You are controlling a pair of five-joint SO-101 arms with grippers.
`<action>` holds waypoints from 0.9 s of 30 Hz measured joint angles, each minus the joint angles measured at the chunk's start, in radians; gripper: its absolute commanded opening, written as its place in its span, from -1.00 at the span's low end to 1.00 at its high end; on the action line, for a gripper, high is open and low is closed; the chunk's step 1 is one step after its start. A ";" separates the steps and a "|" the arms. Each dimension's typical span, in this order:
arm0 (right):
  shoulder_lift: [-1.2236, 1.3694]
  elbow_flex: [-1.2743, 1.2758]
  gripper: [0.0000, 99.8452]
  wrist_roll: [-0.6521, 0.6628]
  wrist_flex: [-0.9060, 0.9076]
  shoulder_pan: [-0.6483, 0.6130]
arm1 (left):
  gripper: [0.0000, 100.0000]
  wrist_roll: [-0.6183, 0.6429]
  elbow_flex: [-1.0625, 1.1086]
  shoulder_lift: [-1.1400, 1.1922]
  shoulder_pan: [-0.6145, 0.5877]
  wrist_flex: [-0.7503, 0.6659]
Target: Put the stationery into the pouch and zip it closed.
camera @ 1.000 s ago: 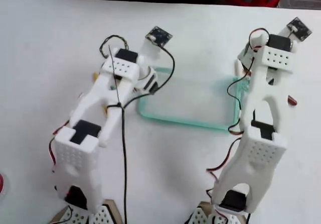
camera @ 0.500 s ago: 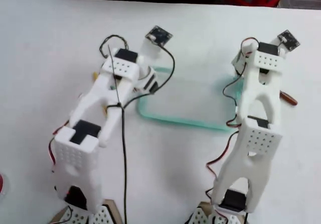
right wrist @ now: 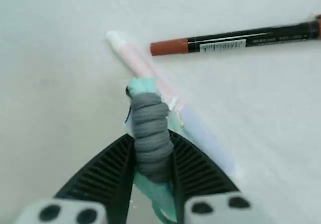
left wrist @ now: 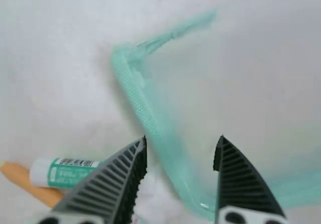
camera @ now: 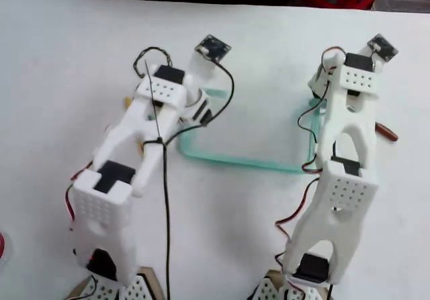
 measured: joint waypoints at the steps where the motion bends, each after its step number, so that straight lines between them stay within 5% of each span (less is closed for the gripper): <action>1: -0.038 0.000 -0.96 0.006 0.018 -0.002 | -0.55 0.000 0.000 0.000 0.000 0.000; 15: -0.494 0.009 -0.96 0.137 0.143 -0.044 | -0.55 0.003 -0.003 -0.052 0.089 0.150; 27: -0.902 0.009 -0.96 0.279 0.147 -0.049 | -0.55 0.066 -0.003 -0.664 0.158 0.261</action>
